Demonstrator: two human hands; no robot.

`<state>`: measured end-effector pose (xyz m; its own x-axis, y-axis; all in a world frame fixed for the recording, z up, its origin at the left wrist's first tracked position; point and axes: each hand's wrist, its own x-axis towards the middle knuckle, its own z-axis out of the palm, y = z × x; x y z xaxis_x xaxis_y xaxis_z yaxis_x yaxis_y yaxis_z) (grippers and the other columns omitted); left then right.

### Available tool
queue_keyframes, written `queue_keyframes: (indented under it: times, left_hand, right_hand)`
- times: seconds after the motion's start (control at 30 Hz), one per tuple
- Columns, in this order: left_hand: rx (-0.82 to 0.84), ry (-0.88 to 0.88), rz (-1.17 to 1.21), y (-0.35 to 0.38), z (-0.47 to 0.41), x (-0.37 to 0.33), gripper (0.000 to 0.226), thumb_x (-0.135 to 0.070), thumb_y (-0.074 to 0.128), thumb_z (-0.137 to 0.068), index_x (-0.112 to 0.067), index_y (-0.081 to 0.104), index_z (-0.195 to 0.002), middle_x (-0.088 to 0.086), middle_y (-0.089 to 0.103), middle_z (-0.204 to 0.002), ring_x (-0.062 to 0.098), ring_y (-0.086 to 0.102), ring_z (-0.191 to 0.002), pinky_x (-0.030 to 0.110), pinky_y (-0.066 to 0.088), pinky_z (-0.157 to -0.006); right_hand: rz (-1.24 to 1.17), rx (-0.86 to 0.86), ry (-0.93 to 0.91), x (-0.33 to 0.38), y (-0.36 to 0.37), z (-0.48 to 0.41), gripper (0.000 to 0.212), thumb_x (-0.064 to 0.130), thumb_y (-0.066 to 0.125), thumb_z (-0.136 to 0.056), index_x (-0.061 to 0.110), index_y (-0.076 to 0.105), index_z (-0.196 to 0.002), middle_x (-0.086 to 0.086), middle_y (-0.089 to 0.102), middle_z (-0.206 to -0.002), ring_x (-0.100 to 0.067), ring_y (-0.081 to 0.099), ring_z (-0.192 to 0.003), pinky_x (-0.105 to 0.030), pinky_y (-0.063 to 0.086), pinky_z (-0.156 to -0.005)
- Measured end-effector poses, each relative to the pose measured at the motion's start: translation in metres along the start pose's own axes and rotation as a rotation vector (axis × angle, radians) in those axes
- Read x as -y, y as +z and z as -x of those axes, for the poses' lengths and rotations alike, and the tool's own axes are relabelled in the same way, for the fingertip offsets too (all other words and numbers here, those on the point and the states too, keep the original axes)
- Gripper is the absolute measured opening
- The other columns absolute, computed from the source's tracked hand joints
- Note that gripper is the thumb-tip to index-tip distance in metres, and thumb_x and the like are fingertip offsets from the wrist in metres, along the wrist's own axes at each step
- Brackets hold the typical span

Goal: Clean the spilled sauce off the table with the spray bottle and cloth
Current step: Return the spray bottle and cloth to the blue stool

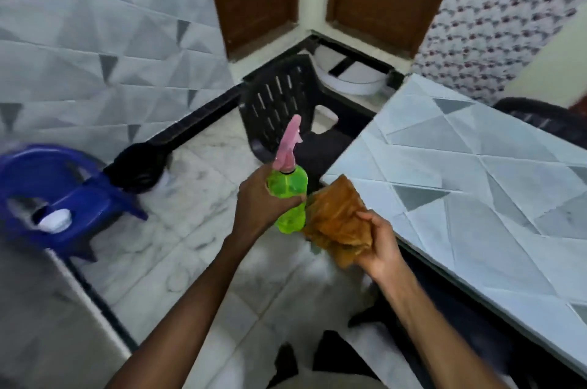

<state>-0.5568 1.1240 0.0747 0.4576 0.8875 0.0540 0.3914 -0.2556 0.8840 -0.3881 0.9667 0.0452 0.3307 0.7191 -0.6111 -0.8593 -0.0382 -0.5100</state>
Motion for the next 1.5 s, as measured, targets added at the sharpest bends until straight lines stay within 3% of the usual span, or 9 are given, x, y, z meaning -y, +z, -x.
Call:
queue_keyframes:
  times: [0.4,0.6,0.77,0.9,1.1,1.2,1.3,1.4,1.5]
  left_hand:
    - [-0.4,-0.245,-0.093,-0.174,-0.112,0.118,0.076,-0.052,0.09,-0.05,-0.037,0.062,-0.119,-0.016,0.069,-0.101,0.01,0.066,-0.095,0.035,0.056,-0.082]
    - [-0.621,-0.336,-0.113,-0.252,-0.167,0.16,0.064,-0.041,0.09,-0.052,-0.039,0.06,-0.109,-0.014,0.07,-0.092,0.009,0.067,-0.086,0.037,0.056,-0.078]
    - [-0.75,-0.422,-0.085,-0.312,-0.198,0.191,0.061,-0.033,0.094,-0.053,-0.036,0.061,-0.105,-0.015,0.069,-0.089,0.003,0.066,-0.083,0.022,0.051,-0.074]
    - [-0.827,-0.51,-0.075,-0.362,-0.22,0.227,0.066,-0.037,0.094,-0.053,-0.035,0.062,-0.111,-0.014,0.069,-0.09,0.004,0.064,-0.082,0.019,0.048,-0.073]
    - [-0.895,-0.557,-0.034,-0.44,-0.252,0.295,0.061,-0.032,0.095,-0.055,-0.037,0.062,-0.105,-0.02,0.064,-0.083,0.008,0.064,-0.081,0.023,0.05,-0.073]
    - [-0.897,-0.614,0.007,-0.492,-0.268,0.346,0.065,-0.039,0.094,-0.051,-0.031,0.066,-0.109,-0.015,0.067,-0.087,0.01,0.067,-0.084,0.026,0.053,-0.075]
    - [-0.844,-0.649,0.102,-0.543,-0.281,0.404,0.068,-0.036,0.093,-0.052,-0.032,0.063,-0.113,-0.012,0.07,-0.096,0.011,0.068,-0.09,0.03,0.055,-0.081]
    - [-0.794,-0.629,0.211,-0.594,-0.298,0.474,0.066,-0.009,0.087,-0.06,-0.04,0.061,-0.113,-0.005,0.071,-0.102,0.024,0.07,-0.091,0.047,0.059,-0.073]
    - [-0.832,-0.635,0.201,-0.633,-0.317,0.538,0.068,-0.016,0.086,-0.056,-0.049,0.057,-0.107,-0.023,0.068,-0.103,0.002,0.067,-0.094,0.032,0.055,-0.077]
  right_hand:
    - [0.495,0.199,0.32,-0.071,0.216,-0.213,0.05,0.007,0.044,-0.075,-0.006,0.062,-0.119,-0.028,0.07,-0.107,-0.037,0.07,-0.09,-0.04,0.059,-0.079]
    - [0.65,0.382,0.445,-0.097,0.331,-0.299,0.047,0.03,0.05,-0.097,-0.002,0.06,-0.13,-0.024,0.07,-0.114,-0.033,0.07,-0.094,-0.043,0.06,-0.077]
    - [0.769,0.539,0.575,-0.121,0.421,-0.352,0.021,-0.004,0.055,-0.09,0.001,0.064,-0.109,-0.014,0.076,-0.087,-0.024,0.075,-0.075,-0.034,0.06,-0.058]
    - [0.814,0.663,0.549,-0.16,0.491,-0.387,0.05,-0.01,0.057,-0.062,0.001,0.063,-0.11,-0.015,0.076,-0.09,-0.028,0.075,-0.079,-0.037,0.061,-0.063]
    - [0.884,0.599,0.641,-0.24,0.58,-0.442,0.03,-0.004,0.056,-0.09,0.004,0.063,-0.117,-0.015,0.077,-0.1,-0.027,0.076,-0.085,-0.037,0.062,-0.065]
    - [0.892,0.552,0.663,-0.29,0.623,-0.472,0.075,0.006,0.087,-0.057,0.002,0.06,-0.126,-0.02,0.072,-0.115,-0.032,0.073,-0.096,-0.042,0.062,-0.074]
    - [0.894,0.444,0.683,-0.345,0.659,-0.5,0.081,-0.002,0.073,-0.061,0.003,0.051,-0.139,-0.024,0.062,-0.133,-0.038,0.065,-0.111,-0.049,0.057,-0.084]
    - [0.914,0.356,0.715,-0.413,0.692,-0.537,0.072,-0.004,0.065,-0.062,0.006,0.055,-0.133,-0.021,0.069,-0.121,-0.037,0.066,-0.106,-0.051,0.056,-0.085]
    - [0.913,0.35,0.709,-0.478,0.711,-0.575,0.058,-0.009,0.061,-0.066,0.013,0.06,-0.12,-0.015,0.073,-0.103,-0.032,0.07,-0.091,-0.044,0.062,-0.069]
